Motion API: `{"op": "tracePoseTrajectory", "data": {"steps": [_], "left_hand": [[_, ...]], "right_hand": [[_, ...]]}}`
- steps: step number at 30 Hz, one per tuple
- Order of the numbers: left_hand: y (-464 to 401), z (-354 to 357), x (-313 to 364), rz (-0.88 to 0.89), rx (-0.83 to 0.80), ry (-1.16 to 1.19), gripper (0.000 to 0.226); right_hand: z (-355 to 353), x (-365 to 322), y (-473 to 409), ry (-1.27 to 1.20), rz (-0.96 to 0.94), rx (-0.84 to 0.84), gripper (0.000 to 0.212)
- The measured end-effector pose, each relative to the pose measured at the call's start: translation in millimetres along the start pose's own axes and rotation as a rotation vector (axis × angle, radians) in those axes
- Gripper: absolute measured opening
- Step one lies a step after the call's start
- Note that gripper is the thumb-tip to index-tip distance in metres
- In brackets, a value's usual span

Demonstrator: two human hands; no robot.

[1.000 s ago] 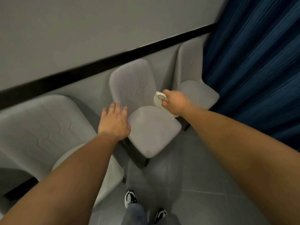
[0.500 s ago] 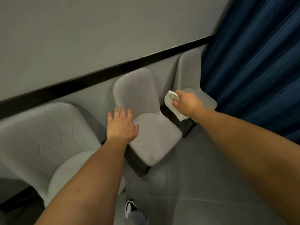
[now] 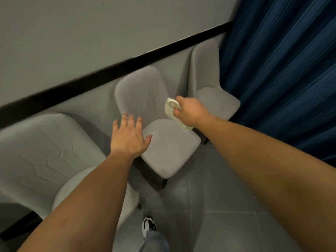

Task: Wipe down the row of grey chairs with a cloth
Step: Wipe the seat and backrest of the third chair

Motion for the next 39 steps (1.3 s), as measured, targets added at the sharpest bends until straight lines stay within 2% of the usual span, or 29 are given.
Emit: {"op": "tracePoseTrajectory", "data": {"steps": [6, 12, 19, 28, 35, 39], "left_hand": [[-39, 24, -16, -0.031, -0.061, 0.014, 0.084], [-63, 34, -1, 0.011, -0.078, 0.03, 0.083], [-63, 83, 1, -0.066, -0.175, 0.027, 0.085], [-63, 150, 22, -0.298, -0.274, -0.003, 0.088], [-82, 196, 76, -0.553, -0.317, 0.018, 0.092], [-94, 221, 100, -0.57, -0.342, -0.011, 0.093]], "right_hand": [[12, 8, -37, 0.041, 0.022, -0.048, 0.024], [20, 29, -66, 0.079, 0.051, -0.056, 0.026], [58, 47, -98, 0.088, -0.012, -0.116, 0.025], [128, 88, -162, 0.075, -0.193, -0.248, 0.017], [167, 143, -220, 0.09, -0.349, -0.322, 0.017], [192, 166, -248, 0.042, -0.38, -0.301, 0.016]]}}
Point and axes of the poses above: each hand's wrist, its own y-axis away from the middle knuckle, its own z-axis out of the palm, x = y × z, the point moved 8 cm from there along -y, towards the middle knuckle, and after that the axes turned 3 degrees about x, right-handed, at the moved point
